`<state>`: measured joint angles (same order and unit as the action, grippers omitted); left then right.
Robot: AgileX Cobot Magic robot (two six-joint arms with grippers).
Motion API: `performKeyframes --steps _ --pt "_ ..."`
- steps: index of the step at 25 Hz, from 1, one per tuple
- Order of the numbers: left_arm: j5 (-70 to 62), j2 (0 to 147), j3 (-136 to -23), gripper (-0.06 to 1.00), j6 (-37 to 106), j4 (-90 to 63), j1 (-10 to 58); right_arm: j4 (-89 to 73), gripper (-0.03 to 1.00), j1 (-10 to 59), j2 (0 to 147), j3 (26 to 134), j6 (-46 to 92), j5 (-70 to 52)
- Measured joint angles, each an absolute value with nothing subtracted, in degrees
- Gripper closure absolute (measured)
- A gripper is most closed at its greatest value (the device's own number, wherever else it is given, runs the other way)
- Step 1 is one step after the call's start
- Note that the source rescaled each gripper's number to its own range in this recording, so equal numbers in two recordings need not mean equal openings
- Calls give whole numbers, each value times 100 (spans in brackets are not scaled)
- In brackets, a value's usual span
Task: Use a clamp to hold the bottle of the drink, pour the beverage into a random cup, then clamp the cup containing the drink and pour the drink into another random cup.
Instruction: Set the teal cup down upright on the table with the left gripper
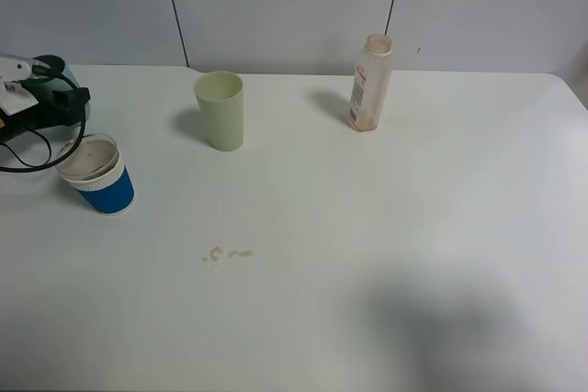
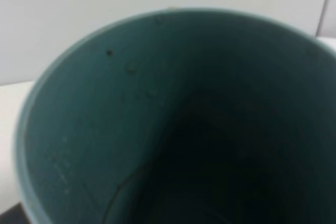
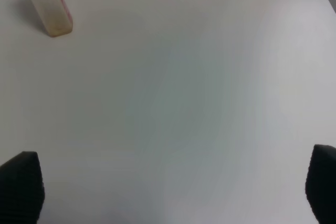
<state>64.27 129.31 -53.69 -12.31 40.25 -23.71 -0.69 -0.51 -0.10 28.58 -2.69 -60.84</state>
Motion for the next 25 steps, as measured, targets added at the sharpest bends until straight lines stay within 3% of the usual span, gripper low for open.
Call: performKeyframes --steps 25 --pt "6461 13048 -5434 93 -1566 4286 -2371 -69 -3 -51 -10 2858 -269 -6084"
